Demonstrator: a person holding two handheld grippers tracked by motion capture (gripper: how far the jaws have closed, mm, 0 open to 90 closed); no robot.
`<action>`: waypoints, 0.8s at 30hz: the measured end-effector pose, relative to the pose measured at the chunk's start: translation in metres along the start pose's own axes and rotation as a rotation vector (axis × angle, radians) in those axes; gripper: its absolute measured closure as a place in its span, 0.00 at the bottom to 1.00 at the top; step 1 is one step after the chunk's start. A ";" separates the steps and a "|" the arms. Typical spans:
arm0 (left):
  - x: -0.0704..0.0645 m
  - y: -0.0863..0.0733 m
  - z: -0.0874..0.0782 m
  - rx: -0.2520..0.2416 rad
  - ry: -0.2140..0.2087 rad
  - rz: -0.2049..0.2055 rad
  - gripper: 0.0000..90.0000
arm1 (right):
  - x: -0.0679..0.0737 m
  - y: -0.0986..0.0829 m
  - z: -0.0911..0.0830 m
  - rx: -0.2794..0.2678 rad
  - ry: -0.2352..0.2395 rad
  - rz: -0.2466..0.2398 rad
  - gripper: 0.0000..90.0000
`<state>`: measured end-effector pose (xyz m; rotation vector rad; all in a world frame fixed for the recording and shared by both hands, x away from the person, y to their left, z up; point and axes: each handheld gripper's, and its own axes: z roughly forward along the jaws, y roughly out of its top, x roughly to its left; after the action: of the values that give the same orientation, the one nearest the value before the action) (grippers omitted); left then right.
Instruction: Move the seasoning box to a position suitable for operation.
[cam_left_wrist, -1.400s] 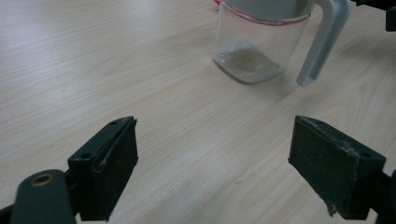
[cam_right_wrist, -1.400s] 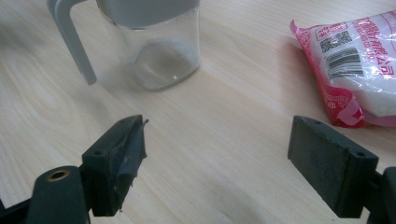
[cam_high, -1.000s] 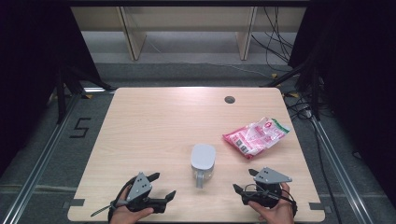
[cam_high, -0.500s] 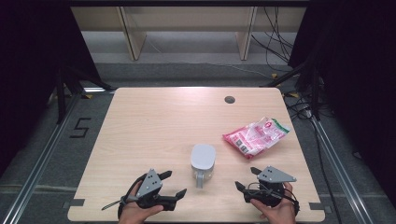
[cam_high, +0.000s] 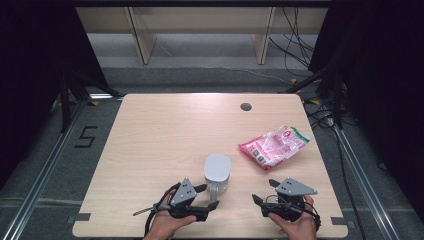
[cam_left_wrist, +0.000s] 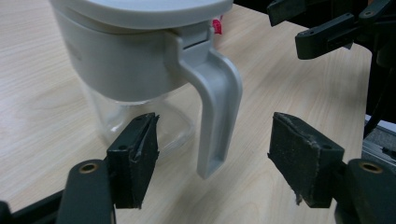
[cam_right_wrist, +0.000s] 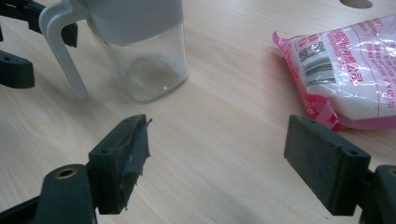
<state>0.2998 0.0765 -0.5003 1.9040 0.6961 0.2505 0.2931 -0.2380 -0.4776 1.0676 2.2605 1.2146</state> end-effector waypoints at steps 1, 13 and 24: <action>0.000 0.000 0.002 -0.007 -0.007 0.015 0.36 | 0.000 0.000 0.000 0.002 0.002 -0.002 0.25; -0.006 0.002 0.014 -0.024 0.059 0.061 0.62 | 0.001 -0.001 0.001 0.005 -0.003 0.009 0.26; 0.018 0.001 -0.001 -0.008 0.107 0.061 0.76 | 0.001 -0.001 0.000 0.005 -0.012 0.001 0.27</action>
<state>0.3142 0.0878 -0.5016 1.9165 0.7074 0.3953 0.2923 -0.2378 -0.4784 1.0750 2.2555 1.2007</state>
